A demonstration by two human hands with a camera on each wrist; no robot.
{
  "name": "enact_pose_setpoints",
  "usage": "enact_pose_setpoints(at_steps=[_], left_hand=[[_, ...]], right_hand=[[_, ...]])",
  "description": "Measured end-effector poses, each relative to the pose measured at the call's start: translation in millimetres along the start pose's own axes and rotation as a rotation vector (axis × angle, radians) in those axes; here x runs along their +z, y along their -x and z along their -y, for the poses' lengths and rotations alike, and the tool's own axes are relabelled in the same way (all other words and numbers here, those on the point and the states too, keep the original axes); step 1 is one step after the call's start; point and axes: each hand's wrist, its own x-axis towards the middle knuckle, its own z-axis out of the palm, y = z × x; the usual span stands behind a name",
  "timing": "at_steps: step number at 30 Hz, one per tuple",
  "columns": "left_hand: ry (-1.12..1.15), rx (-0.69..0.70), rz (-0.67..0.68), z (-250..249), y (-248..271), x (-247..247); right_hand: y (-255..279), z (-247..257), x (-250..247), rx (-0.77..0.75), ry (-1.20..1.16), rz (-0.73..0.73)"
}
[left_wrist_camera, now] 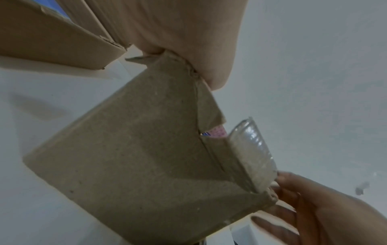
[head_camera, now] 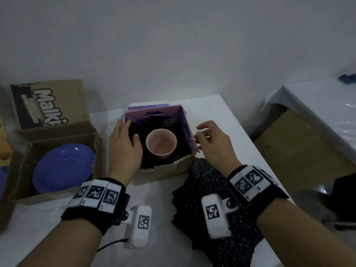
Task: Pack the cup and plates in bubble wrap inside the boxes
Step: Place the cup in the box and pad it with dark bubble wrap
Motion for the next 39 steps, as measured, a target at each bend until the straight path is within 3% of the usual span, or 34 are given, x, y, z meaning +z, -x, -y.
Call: enact_pose_setpoints(at_steps=[2, 3, 6, 8, 11, 16, 23, 25, 28, 30, 31, 35, 37, 39], left_hand=[[-0.008, -0.009, 0.004, 0, 0, 0], [-0.008, -0.015, 0.005, -1, 0, 0], [-0.013, -0.019, 0.003, 0, -2, 1], [-0.017, -0.018, 0.001, 1, -3, 1], [-0.018, -0.017, -0.006, 2, -4, -1], [-0.022, -0.006, -0.01, 4, -4, -2], [0.024, -0.007, -0.018, 4, -4, -1], [0.03, 0.003, -0.029, 3, -3, 0], [0.047, 0.0, -0.029, 3, -2, 0], [0.053, -0.004, -0.026, 3, -2, 0], [0.051, -0.004, -0.026, 4, -2, 0], [0.042, 0.003, -0.025, 5, -2, 0], [0.055, -0.003, -0.021, 6, -3, 1], [0.058, -0.003, -0.015, 7, -3, 1]], right_hand=[[12, -15, -7, 0.014, 0.093, -0.053], [20, -25, -11, 0.034, 0.207, 0.003], [48, -50, -14, 0.074, 0.564, 0.444], [61, -59, -10, 0.041, 0.679, 0.586], [63, -60, -3, -0.076, 0.727, 0.526], [57, -42, -16, -0.142, 0.469, 0.411], [36, 24, -54, -0.235, 0.339, 0.443], [25, 41, -53, -0.253, 0.201, 0.279], [8, 51, -44, -0.3, 0.017, -0.106], [6, 55, -33, -0.317, 0.094, -0.161], [6, 53, -28, -0.323, 0.161, -0.088], [13, 36, -7, -0.226, 0.505, 0.508], [14, 31, -4, -0.305, 0.705, 0.578], [8, 33, -4, -0.4, 0.753, 0.565]])
